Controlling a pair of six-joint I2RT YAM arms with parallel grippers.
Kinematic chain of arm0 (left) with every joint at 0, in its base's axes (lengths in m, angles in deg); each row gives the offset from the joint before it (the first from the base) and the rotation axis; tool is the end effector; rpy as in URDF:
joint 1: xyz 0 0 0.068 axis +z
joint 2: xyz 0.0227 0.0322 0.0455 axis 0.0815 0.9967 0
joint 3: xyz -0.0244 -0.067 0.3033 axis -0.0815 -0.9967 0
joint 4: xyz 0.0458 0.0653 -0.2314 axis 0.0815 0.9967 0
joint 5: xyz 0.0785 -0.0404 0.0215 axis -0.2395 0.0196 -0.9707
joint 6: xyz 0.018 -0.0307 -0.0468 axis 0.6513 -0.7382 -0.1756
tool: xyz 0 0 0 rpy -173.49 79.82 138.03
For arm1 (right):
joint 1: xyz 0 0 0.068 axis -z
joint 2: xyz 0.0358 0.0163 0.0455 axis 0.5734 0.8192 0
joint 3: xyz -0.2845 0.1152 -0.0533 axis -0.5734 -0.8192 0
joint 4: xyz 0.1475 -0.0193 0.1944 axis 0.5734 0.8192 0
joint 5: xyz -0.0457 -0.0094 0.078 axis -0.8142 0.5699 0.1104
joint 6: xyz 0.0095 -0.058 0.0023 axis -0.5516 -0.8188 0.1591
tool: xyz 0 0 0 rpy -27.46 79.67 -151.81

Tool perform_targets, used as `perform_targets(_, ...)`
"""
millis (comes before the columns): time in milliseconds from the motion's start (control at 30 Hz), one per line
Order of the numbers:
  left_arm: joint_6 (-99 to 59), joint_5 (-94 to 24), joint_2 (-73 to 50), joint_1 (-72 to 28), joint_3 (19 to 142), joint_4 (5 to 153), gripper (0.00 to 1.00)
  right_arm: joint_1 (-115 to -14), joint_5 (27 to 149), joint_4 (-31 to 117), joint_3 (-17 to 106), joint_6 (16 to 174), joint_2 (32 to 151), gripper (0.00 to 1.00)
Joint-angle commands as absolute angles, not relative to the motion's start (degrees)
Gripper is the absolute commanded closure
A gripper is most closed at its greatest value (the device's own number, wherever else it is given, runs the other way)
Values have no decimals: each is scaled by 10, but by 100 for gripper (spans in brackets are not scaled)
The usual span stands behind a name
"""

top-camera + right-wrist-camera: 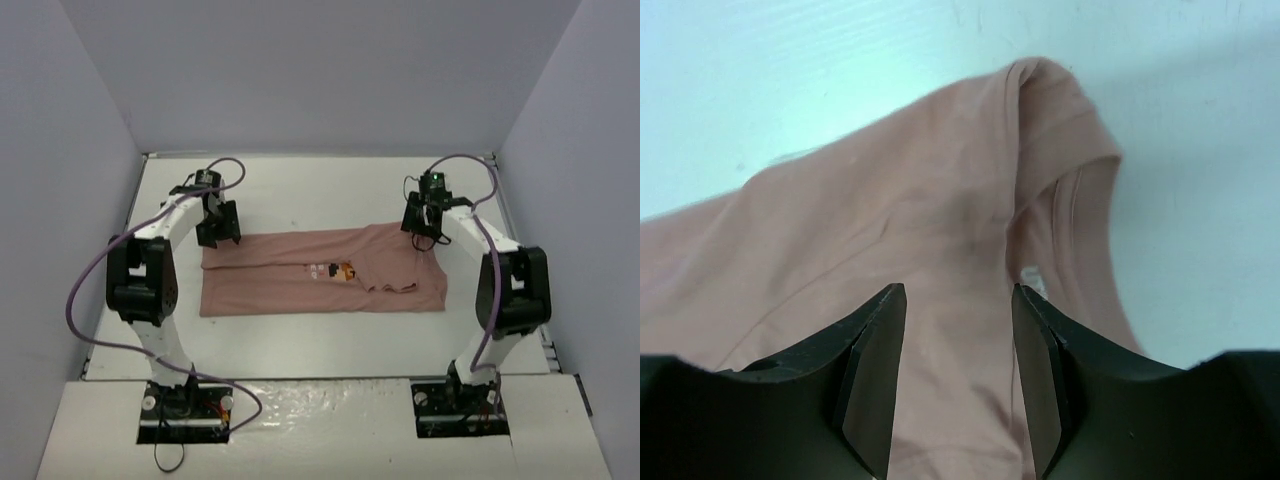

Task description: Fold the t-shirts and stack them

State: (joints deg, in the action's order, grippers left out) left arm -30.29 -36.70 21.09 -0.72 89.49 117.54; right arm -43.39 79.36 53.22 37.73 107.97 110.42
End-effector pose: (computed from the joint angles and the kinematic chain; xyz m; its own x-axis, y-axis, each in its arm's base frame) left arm 0.3920 -0.0417 0.2519 -0.8770 -0.2889 -0.3840 -0.1974 0.9451 -0.2604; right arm 0.3815 0.0552 0.2659 -0.6694 0.2399 -0.7031 0.1026 0.9672 0.2324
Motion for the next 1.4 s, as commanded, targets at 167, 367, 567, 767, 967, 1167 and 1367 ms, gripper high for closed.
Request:
perform_targets(167, -318, -376, 262, 5, 939, 1143, 46, -402, 829, 520, 463, 1076, 1189, 56)
perform_targets(367, -324, -377, 284, 20, 936, 1129, 50, -382, 857, 513, 486, 1052, 1221, 84)
perform_targets(567, -335, -389, 294, 40, 920, 1111, 56, -353, 845, 514, 502, 1006, 1225, 100)
perform_targets(767, -344, -382, 296, 41, 918, 1097, 58, -353, 857, 514, 531, 982, 1245, 97)
perform_targets(967, -351, -351, 237, 26, 933, 1098, 51, -354, 882, 525, 558, 990, 1196, 70)
perform_targets(1167, -336, -346, 167, 9, 917, 1111, 43, -374, 919, 535, 496, 1038, 1107, 63)
perform_targets(1367, -326, -326, 147, 9, 856, 1121, 43, -377, 1004, 519, 374, 1094, 1037, 63)
